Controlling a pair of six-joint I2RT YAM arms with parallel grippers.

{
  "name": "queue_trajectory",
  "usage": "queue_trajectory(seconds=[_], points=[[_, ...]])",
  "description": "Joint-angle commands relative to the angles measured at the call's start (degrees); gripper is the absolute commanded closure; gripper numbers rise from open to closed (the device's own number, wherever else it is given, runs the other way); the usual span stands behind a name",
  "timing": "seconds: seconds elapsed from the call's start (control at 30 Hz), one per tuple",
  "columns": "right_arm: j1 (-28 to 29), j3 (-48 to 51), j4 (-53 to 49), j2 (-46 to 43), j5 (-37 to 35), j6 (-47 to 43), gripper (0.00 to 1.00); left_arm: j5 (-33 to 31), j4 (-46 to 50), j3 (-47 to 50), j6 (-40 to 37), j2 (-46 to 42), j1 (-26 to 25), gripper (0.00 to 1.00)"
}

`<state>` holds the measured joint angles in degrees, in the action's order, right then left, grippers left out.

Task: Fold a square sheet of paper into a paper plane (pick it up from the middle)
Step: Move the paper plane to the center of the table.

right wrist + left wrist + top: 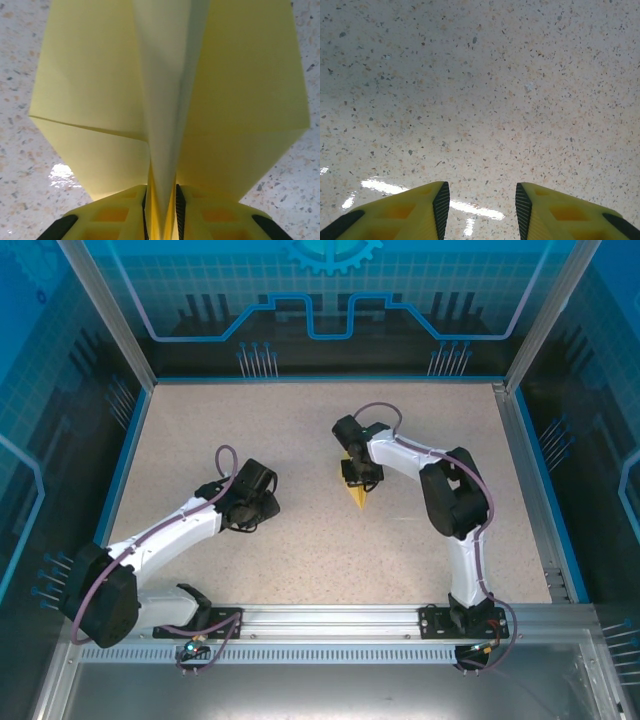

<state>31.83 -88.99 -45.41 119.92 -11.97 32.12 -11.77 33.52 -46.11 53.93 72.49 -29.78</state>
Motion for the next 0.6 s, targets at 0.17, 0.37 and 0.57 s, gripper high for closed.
queue_trajectory(seconds=[0.17,0.37,0.57], points=[[-1.16,1.03,0.67,3.00,1.61,0.31,0.70,1.17,-0.56,-1.09,-0.14,1.41,0.51,0.57],[-1.24,3.06,1.96,4.69,3.02,1.52,0.67,1.64,-0.90,-1.70,-0.14,2.57,0.51,0.57],[-1.58,2.58,1.74,4.14,3.65,1.37,0.66,1.84,-0.83,-2.03,-0.14,2.92,0.54,0.57]])
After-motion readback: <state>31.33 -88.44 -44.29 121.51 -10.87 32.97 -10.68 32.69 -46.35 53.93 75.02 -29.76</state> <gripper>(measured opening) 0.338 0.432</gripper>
